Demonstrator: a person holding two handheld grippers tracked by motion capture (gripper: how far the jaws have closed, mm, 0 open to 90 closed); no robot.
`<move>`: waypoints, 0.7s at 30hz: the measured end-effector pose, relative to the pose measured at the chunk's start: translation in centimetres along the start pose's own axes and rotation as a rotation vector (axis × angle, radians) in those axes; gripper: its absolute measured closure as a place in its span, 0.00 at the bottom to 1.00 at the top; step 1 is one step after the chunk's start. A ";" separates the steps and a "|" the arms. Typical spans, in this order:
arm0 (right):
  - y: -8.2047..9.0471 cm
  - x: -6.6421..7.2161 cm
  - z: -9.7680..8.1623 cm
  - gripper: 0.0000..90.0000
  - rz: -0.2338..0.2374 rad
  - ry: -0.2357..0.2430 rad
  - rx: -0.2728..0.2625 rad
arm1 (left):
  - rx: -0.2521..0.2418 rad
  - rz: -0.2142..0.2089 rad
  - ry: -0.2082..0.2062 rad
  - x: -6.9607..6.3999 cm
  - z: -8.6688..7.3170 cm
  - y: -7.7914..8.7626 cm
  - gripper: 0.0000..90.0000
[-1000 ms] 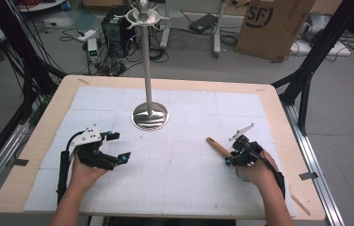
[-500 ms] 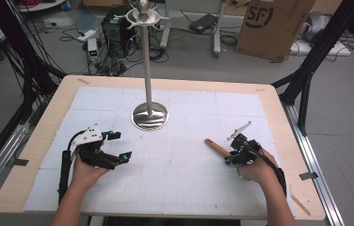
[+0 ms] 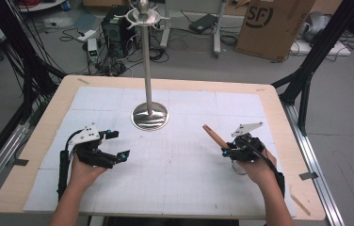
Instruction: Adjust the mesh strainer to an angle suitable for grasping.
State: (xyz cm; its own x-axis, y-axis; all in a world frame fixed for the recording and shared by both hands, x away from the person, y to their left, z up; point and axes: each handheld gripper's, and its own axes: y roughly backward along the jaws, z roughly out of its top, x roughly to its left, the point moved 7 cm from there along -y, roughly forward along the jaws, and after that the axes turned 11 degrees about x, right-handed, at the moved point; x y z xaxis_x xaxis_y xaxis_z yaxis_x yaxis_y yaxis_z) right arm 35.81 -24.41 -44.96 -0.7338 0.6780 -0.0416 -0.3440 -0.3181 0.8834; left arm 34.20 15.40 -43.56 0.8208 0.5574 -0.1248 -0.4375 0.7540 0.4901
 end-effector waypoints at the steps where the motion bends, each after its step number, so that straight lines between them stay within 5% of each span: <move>1: 0.1 0.1 0.2 0.76 0.006 -0.001 -0.009 | -0.004 0.001 -0.002 0.0 0.0 0.0 0.10; 21: 3.2 1.2 4.0 0.76 0.066 0.028 -0.250 | -0.021 -0.016 -0.022 -0.4 0.6 0.5 0.10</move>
State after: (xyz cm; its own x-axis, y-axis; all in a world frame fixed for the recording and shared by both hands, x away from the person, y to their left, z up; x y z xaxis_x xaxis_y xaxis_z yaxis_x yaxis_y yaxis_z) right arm 36.19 -21.99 -40.26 -0.7742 0.6329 -0.0032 -0.4261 -0.5175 0.7420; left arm 33.84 15.39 -42.76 0.8356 0.5375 -0.1135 -0.4315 0.7701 0.4698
